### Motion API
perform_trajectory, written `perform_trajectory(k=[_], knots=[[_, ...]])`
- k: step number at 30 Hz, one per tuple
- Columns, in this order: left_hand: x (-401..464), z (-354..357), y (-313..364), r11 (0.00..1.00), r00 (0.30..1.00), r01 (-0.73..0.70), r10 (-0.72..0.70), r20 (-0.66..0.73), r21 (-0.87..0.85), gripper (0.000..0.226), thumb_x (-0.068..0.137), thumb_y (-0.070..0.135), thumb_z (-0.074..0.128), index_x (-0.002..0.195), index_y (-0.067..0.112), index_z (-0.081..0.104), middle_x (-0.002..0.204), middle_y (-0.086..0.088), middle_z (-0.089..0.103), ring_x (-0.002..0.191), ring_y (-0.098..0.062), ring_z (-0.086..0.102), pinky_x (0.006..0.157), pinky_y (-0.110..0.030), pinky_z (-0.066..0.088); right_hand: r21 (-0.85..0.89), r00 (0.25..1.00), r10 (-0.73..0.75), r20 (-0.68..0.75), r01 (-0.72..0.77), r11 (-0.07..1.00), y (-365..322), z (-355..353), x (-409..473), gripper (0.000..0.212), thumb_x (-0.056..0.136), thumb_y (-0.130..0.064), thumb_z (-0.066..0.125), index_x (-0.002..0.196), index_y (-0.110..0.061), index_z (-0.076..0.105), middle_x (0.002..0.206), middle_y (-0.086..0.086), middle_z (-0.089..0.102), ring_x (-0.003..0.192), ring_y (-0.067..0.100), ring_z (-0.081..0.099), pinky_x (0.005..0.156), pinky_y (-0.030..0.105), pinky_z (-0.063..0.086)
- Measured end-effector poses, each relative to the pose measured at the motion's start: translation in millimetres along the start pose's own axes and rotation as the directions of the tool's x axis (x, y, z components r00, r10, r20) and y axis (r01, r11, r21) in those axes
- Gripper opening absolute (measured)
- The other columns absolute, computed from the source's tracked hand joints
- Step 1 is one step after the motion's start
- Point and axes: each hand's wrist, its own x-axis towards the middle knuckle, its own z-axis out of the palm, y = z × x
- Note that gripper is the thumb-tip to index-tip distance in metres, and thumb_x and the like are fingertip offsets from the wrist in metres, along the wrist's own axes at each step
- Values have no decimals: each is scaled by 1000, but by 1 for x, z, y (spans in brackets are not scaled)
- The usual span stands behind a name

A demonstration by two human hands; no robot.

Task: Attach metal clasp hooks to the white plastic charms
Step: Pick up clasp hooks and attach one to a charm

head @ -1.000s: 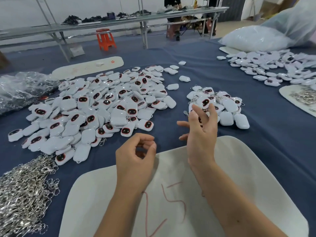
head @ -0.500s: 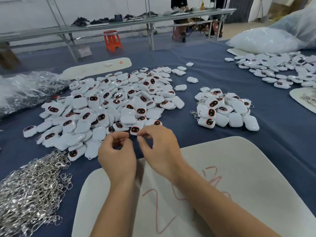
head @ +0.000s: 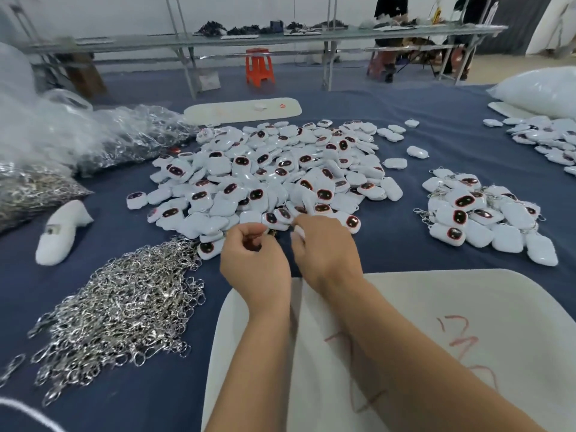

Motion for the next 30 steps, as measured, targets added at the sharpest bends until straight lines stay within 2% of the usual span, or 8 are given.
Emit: perform_trajectory(k=[2,5,9,13,15,22,26,30], knots=[[2,-6,4,999,999,-42,42,-18,0,25,80,-6,60,82,17,69,80,3,68,72,-5,61,63,-11,44,102,1000,-14,-17,16,995,-15,0,-8,18,103,-32,50,91,-20,55,97,6,68,90,28,60,70,36,37],[9,-26,6,994,994,-99,101,-43,48,23,79,-5,61,83,16,69,89,-3,69,80,-17,63,68,-17,45,135,988,-131,79,120,984,-41,9,-14,12,100,-23,52,90,-18,56,93,3,66,89,25,59,75,41,45],[37,-66,3,975,993,-103,112,-35,196,16,80,5,67,81,21,68,86,3,69,75,-12,63,66,-23,45,175,909,-349,226,314,933,-73,24,-18,26,91,-9,61,108,-17,44,99,4,63,89,28,58,71,39,38],[58,-96,0,979,981,-23,61,-184,200,21,79,4,61,76,23,67,77,7,66,68,-13,60,66,-36,51,-1,848,-436,301,457,889,-97,41,-22,31,99,-33,59,123,-16,50,116,10,64,104,34,62,79,41,44],[58,-99,-2,989,971,21,14,-239,143,25,78,2,58,74,25,65,76,7,65,67,-13,59,65,-35,52,15,857,-408,314,425,905,-101,42,-16,25,99,-40,61,110,-18,55,115,9,66,106,33,62,76,38,40],[51,-89,-1,991,969,-9,43,-245,137,30,77,-1,58,69,28,60,75,7,65,67,-12,58,62,-26,43,313,880,-362,307,266,912,-88,42,-4,8,98,-25,67,100,-17,66,95,-3,60,93,22,54,74,32,38],[45,-83,3,988,967,-56,89,-238,143,24,76,-2,57,75,21,64,82,-2,69,76,-23,63,68,-33,50,464,924,-348,157,242,852,-88,36,-7,6,97,-16,67,93,-18,63,88,-5,63,86,20,54,76,35,45],[36,-69,11,994,964,-75,94,-247,84,21,78,-4,58,79,16,65,83,-2,68,73,-17,61,59,-12,41,508,955,-297,14,249,824,-76,21,-8,2,94,-19,72,93,-17,71,85,-4,71,83,17,63,79,39,53]])
